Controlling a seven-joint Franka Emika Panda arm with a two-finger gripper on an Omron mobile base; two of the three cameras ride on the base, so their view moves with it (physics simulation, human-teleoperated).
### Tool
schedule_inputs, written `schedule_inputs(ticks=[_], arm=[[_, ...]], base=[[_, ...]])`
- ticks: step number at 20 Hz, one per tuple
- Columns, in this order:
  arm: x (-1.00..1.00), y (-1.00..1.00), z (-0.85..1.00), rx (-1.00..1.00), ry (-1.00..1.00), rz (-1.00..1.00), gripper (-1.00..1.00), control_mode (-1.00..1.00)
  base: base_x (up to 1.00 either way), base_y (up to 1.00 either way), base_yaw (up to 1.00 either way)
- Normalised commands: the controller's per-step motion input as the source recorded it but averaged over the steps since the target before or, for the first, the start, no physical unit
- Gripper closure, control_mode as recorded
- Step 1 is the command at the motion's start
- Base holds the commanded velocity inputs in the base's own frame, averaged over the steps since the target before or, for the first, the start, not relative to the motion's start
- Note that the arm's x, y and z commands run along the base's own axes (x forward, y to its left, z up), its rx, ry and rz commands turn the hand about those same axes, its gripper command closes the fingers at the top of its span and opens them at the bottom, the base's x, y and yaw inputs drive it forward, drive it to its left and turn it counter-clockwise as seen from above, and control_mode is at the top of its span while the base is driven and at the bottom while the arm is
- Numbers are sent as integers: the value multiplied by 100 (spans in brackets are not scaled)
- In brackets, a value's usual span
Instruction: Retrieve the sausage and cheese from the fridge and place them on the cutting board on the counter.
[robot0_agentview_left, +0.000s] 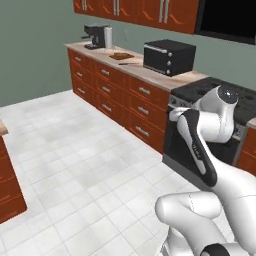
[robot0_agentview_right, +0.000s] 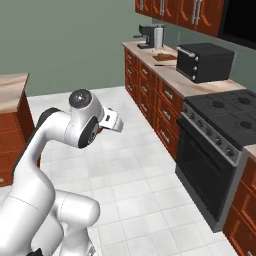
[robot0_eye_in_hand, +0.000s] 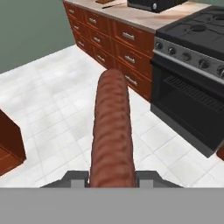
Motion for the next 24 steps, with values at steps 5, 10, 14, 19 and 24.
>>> schedule_inputs(ticks=[5,10,14,19,24], arm=[[0,0,0,0,0,0,100,100],[0,0,0,0,0,0,100,100],[0,0,0,0,0,0,100,100],[0,0,0,0,0,0,100,100],[0,0,0,0,0,0,100,100]], base=[[84,1,-3],[83,0,-3],[81,0,-2],[81,-3,-2],[83,-3,-2]])
